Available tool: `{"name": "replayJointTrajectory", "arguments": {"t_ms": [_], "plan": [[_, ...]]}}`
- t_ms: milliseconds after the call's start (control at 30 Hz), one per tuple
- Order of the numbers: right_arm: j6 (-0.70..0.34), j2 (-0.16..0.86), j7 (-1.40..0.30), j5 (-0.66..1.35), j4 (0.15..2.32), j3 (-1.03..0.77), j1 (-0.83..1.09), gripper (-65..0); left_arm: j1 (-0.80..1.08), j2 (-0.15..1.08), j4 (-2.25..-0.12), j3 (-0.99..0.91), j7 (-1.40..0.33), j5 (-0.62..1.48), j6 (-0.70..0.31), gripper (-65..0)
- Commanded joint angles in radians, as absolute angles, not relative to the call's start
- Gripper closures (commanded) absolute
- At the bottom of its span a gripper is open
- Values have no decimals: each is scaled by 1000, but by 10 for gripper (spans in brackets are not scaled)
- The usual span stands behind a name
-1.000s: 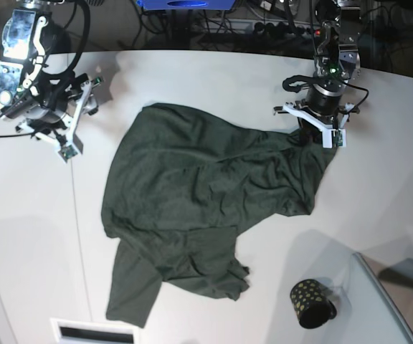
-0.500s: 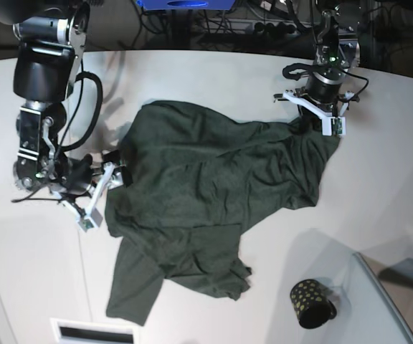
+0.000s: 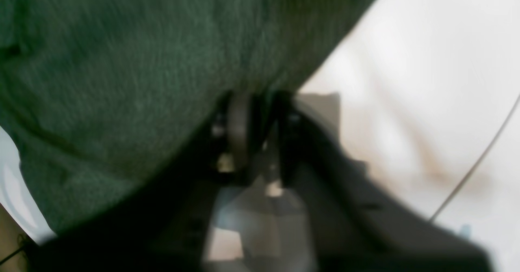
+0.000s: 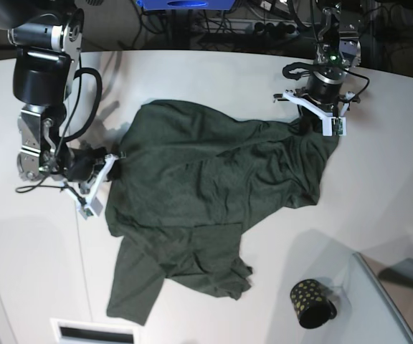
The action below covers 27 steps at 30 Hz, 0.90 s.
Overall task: Layout the t-shirt on the table in an organized manner, then fold the t-shirt properly
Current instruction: 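Regrasp the shirt edge with the right gripper lower along the side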
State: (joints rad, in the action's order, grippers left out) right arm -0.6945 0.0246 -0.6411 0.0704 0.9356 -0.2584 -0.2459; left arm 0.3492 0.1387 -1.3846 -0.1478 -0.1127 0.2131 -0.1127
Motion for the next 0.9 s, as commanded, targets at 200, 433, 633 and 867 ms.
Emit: {"name": "replayJointTrajectory", "arguments": {"t_ms": [200, 433, 633, 867], "plan": [[-698, 30, -687, 87, 1199, -262, -170, -8, 346, 147, -1402, -151, -87, 217, -116, 0], [-698, 28, -771, 87, 1471, -260, -84, -8, 348, 147, -1402, -151, -87, 217, -116, 0], [-698, 28, -848, 87, 1549, -260, -74, -8, 348, 147, -1455, -151, -87, 217, -116, 0], [-698, 27, -860, 87, 1372, -262, -73, -63, 361, 147, -1455, -150, -87, 217, -116, 0]]}}
